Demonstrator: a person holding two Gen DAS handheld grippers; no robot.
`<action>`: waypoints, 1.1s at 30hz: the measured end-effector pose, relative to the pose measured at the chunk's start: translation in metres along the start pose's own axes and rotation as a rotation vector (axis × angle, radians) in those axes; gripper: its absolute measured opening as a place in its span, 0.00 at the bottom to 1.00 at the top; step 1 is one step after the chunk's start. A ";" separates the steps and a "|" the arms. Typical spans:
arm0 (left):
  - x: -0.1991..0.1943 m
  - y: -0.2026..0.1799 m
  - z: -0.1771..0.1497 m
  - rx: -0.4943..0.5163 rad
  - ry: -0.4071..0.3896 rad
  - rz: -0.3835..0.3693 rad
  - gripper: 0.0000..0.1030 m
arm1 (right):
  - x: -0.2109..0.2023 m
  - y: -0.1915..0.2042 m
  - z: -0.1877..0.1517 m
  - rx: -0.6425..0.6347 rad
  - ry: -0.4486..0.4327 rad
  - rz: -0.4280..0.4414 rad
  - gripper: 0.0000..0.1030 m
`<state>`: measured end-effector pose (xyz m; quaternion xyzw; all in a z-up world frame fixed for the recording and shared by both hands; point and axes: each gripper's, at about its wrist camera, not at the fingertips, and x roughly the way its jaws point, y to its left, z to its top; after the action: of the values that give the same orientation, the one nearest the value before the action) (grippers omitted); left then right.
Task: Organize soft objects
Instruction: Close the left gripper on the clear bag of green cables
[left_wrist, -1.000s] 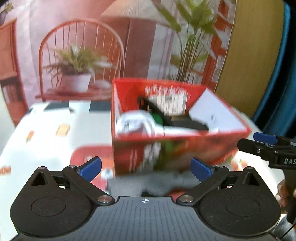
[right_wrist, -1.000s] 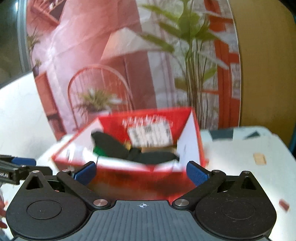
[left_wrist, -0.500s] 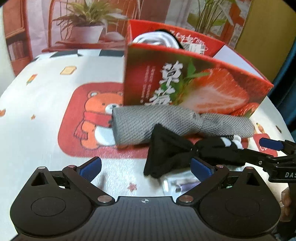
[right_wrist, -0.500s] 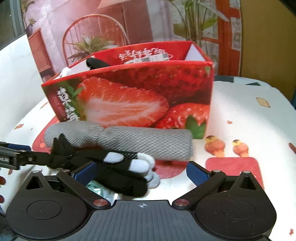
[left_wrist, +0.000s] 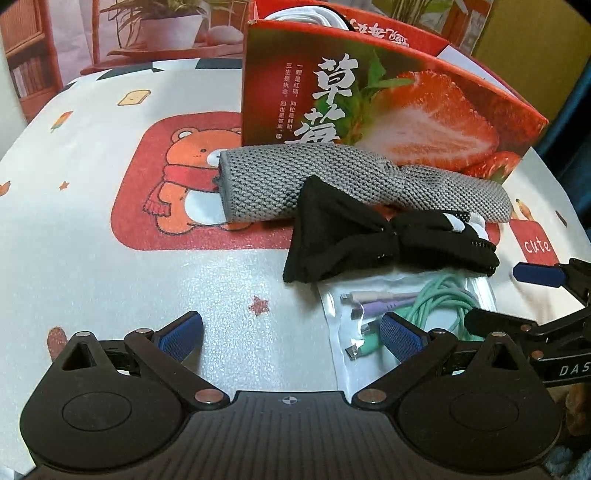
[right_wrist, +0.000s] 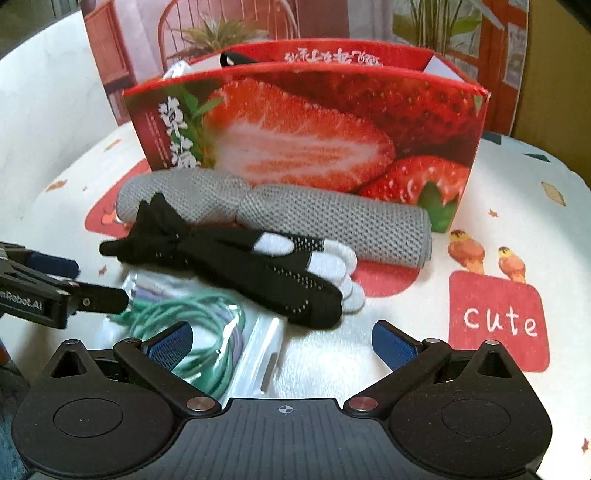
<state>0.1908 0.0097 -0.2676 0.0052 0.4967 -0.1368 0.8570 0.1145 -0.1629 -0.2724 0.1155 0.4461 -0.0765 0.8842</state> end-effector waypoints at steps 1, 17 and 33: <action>0.000 -0.001 -0.001 0.003 0.001 0.004 1.00 | 0.001 0.001 -0.001 0.000 0.015 -0.004 1.00; 0.001 -0.004 -0.002 0.028 0.008 0.004 1.00 | 0.003 -0.001 -0.004 0.009 0.048 0.005 1.00; -0.013 0.006 -0.008 -0.038 0.031 -0.133 0.92 | -0.001 0.004 -0.009 -0.008 0.057 0.011 1.00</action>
<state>0.1795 0.0195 -0.2613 -0.0422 0.5117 -0.1838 0.8382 0.1081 -0.1569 -0.2760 0.1167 0.4707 -0.0666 0.8720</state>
